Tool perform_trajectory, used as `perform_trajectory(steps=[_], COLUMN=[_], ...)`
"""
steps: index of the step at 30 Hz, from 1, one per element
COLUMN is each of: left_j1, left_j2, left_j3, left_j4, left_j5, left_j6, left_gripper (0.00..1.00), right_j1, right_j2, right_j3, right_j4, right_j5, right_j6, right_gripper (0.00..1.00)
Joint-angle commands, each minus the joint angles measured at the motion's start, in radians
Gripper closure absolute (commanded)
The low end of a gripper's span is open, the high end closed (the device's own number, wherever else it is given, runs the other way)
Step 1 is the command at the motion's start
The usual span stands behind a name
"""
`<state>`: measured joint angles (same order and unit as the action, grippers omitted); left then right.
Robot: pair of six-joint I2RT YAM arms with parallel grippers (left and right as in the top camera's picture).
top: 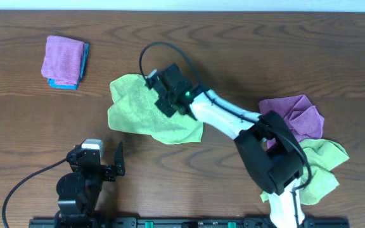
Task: Fold the cloth
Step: 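Grasp the lime-green cloth's far edge with the right gripper, then drag the cloth edge away with the right gripper to spread it flat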
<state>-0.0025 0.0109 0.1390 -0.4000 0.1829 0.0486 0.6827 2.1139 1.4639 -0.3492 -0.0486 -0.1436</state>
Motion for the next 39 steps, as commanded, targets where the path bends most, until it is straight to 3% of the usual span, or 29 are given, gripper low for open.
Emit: perform_trajectory(steps=[1, 8, 14, 15, 16, 17, 23, 28, 30, 31, 32, 33, 39], left_j1=[-0.004, -0.004, -0.004, -0.004, -0.004, -0.004, -0.004, -0.004, -0.004, -0.004, -0.004, -0.004, -0.004], left_j2=[-0.006, -0.006, -0.006, -0.006, -0.006, -0.006, -0.006, -0.006, -0.006, -0.006, -0.006, -0.006, -0.006], left_j3=[-0.020, -0.020, -0.020, -0.020, -0.020, -0.020, -0.020, -0.020, -0.020, -0.020, -0.020, -0.020, -0.020], left_j4=[-0.005, -0.005, -0.005, -0.005, -0.005, -0.005, -0.005, -0.005, -0.005, -0.005, -0.005, -0.005, -0.005], left_j5=[-0.006, -0.006, -0.007, -0.006, -0.006, -0.006, -0.006, -0.006, -0.006, -0.006, -0.007, -0.006, -0.007], left_j6=[-0.007, -0.007, -0.007, -0.007, -0.007, -0.007, -0.007, -0.007, -0.007, -0.007, -0.007, -0.007, -0.007], left_gripper=[0.05, 0.05, 0.05, 0.05, 0.05, 0.05, 0.05, 0.05, 0.05, 0.05, 0.05, 0.05, 0.05], right_j1=[-0.051, -0.208, -0.420, -0.445, -0.467, -0.488, -0.526, -0.495, -0.481, -0.476, -0.472, -0.467, -0.441], right_j2=[-0.033, -0.033, -0.033, -0.033, -0.033, -0.033, -0.033, -0.059, -0.089, -0.105, -0.129, -0.158, -0.359], right_j3=[0.080, 0.116, 0.117, 0.117, 0.117, 0.117, 0.118, 0.119, 0.120, 0.120, 0.120, 0.120, 0.120], right_j4=[-0.048, -0.101, -0.154, -0.164, -0.168, -0.171, -0.240, -0.310, -0.337, -0.346, -0.360, -0.375, -0.521], right_j5=[0.055, 0.265, 0.372, 0.351, 0.304, 0.236, 0.101, -0.061, -0.127, -0.151, -0.171, -0.185, -0.203], right_j6=[0.015, 0.038, 0.284, 0.333, 0.346, 0.335, 0.320, 0.215, 0.188, 0.177, 0.172, 0.179, 0.179], right_gripper=[0.99, 0.99, 0.99, 0.73, 0.30, 0.01, 0.01, 0.01, 0.26, 0.48, 0.92, 0.99, 0.99])
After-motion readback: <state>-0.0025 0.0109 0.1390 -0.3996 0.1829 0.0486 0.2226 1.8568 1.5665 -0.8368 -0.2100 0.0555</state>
